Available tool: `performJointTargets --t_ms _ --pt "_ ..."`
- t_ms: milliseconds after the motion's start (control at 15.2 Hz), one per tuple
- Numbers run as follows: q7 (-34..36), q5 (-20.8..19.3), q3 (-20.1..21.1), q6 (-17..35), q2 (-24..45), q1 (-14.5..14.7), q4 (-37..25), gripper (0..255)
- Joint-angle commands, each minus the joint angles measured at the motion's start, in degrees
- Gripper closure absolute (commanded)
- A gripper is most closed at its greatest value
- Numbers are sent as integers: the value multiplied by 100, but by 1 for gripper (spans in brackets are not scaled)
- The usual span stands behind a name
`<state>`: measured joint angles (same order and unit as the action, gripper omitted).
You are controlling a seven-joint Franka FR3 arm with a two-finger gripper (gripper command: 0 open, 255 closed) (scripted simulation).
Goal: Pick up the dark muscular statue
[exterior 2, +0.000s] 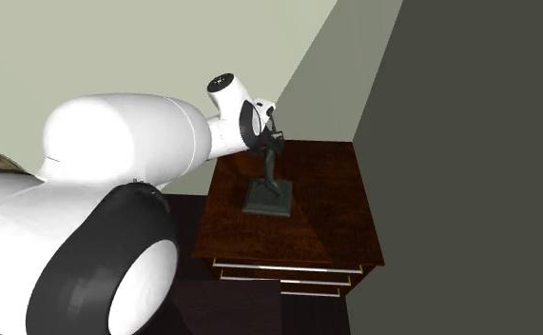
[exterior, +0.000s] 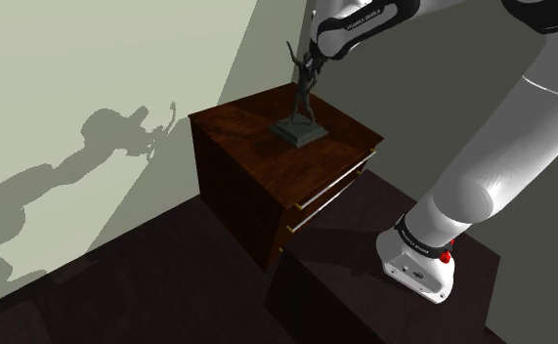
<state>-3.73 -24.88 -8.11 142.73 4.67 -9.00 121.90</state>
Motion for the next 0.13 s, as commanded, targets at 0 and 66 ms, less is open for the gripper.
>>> performJointTargets --t_ms 0,66 --pt "-39 33 9 -84 -49 6 -47 255" --pt "-39 33 9 -84 -49 6 -47 255"
